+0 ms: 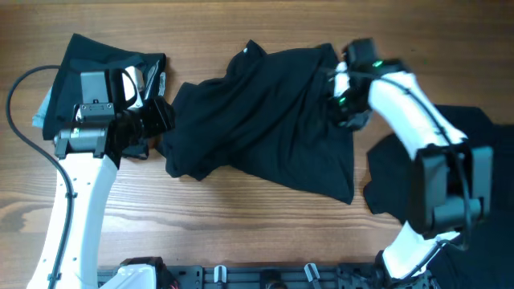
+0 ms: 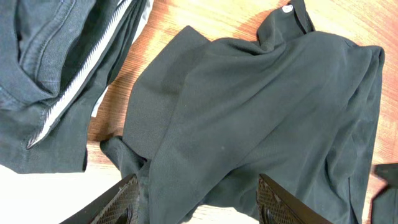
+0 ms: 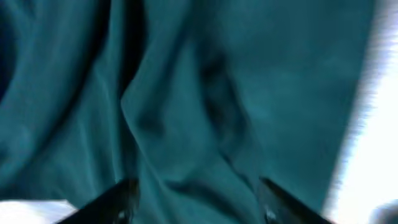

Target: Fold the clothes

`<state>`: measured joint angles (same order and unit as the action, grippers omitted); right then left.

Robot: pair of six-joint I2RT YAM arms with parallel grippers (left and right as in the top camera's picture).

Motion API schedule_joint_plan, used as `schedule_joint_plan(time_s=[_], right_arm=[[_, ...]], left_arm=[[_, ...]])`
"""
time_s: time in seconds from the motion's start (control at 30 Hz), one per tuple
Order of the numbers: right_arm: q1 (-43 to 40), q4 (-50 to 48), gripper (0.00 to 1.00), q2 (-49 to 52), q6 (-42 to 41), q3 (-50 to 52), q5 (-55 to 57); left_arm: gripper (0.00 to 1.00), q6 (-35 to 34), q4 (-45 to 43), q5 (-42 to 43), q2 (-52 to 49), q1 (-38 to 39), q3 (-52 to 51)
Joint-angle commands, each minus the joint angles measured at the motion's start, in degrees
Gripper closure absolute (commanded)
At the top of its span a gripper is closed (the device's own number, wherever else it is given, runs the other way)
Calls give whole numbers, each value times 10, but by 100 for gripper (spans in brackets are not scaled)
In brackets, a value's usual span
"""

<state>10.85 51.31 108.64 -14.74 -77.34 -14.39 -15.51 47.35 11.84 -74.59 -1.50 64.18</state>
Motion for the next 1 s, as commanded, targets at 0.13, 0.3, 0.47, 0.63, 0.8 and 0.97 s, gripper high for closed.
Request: schedule_joint_plan(time_s=[0.13,0.3,0.47,0.63,0.8,0.97], right_arm=[[1,-134,96,-3,-2,59,19],[-91,-86,96,-35,-6,-72,48],[-195,-72,36,-44,-48,-137,19],[-198,48,36,-43,-35,-129,2],[-122,93,39,-42,8,-80,-14],[-77,75,39,-42,6,-69,-11]], left_arm=[[39,16,0,3,-4,2,3],[39,16,3,3,-4,2,3],[39,16,2,3,-4,2,3],[36,16,7,3,-4,2,3],[38,18,71,3,-19,12,-1],[38,17,67,3,-69,63,-55]])
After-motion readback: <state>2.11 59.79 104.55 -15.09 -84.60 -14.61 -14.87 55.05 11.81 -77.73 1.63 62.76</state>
